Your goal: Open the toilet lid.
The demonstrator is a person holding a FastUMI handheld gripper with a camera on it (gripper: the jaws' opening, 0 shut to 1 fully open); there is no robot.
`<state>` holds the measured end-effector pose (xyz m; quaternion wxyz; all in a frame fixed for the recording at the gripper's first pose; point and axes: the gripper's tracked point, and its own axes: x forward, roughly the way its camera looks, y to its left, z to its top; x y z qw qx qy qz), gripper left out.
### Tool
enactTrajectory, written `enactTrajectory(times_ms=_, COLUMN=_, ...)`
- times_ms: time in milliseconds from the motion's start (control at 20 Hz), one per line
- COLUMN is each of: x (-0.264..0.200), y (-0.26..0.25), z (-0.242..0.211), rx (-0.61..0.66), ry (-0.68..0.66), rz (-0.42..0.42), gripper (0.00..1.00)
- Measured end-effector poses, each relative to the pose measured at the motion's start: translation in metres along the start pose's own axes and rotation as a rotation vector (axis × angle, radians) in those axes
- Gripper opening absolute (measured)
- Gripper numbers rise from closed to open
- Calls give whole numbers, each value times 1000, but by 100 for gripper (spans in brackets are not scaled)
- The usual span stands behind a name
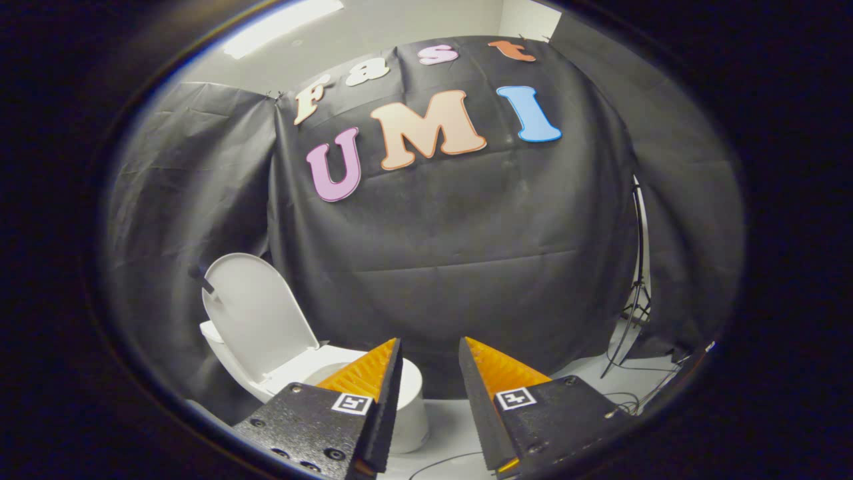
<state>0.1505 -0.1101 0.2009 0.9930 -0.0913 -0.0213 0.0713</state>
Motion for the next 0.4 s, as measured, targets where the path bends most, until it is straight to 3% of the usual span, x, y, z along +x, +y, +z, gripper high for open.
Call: enactTrajectory(times_ms=400, x=-43, y=-44, z=-13, rx=-52, ry=38, rz=-144, gripper=53)
